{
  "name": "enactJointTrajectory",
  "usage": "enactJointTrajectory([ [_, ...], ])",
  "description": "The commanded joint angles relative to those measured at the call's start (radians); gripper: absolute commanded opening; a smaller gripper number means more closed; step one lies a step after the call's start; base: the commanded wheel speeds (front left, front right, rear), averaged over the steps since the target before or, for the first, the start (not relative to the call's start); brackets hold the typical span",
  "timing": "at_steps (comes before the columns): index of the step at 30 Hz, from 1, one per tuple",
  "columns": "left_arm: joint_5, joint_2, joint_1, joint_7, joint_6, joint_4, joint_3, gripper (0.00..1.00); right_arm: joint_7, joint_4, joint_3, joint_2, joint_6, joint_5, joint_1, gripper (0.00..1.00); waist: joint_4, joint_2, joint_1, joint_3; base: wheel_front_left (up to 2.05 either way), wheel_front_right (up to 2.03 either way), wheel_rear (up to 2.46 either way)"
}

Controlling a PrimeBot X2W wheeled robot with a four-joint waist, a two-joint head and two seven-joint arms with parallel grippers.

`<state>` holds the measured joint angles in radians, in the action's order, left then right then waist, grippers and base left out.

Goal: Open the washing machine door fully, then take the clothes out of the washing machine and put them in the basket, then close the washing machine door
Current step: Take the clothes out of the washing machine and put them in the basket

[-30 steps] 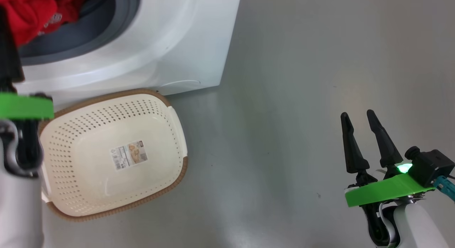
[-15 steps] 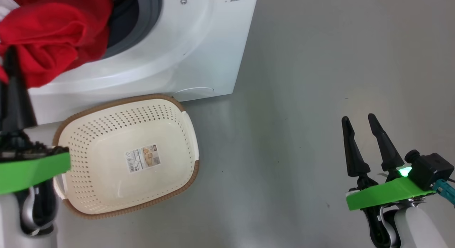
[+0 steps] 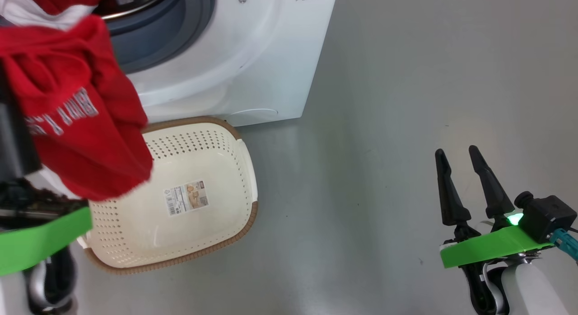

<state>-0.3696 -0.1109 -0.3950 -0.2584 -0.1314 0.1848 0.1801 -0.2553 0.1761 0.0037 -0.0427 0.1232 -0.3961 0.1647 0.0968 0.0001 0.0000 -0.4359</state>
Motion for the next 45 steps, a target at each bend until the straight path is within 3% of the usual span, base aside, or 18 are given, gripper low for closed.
enactJointTrajectory([
  [1,0.008,-0.027,0.022,-0.003,0.001,0.004,0.019,0.00,-0.006,-0.021,0.025,-0.008,0.008,0.009,-0.001,1.00,0.004,-0.0001,0.0000,-0.002,0.00,0.00,0.00],
  [14,-0.003,-0.022,0.086,-0.003,0.001,-0.327,-0.019,0.00,-0.006,-0.032,0.040,-0.008,0.008,-0.006,0.013,1.00,0.020,-0.0001,0.0000,-0.067,0.00,0.00,0.00],
  [26,-0.013,-0.085,-0.030,-0.003,0.001,-0.673,-0.138,0.00,-0.006,-0.048,0.046,-0.008,0.008,-0.005,0.046,1.00,0.018,-0.0001,0.0000,-0.182,0.00,0.00,0.00],
  [43,-0.035,-0.135,-0.241,-0.003,0.001,-1.006,-0.284,0.00,-0.006,-0.098,0.079,-0.008,0.008,0.017,0.096,1.00,0.008,-0.0001,0.0000,-0.337,0.00,0.00,0.00],
  [45,-0.035,-0.137,-0.262,-0.003,0.001,-1.039,-0.294,0.07,-0.006,-0.102,0.080,-0.008,0.008,0.020,0.098,1.00,0.008,-0.0001,0.0000,-0.342,0.00,0.00,0.00],
])
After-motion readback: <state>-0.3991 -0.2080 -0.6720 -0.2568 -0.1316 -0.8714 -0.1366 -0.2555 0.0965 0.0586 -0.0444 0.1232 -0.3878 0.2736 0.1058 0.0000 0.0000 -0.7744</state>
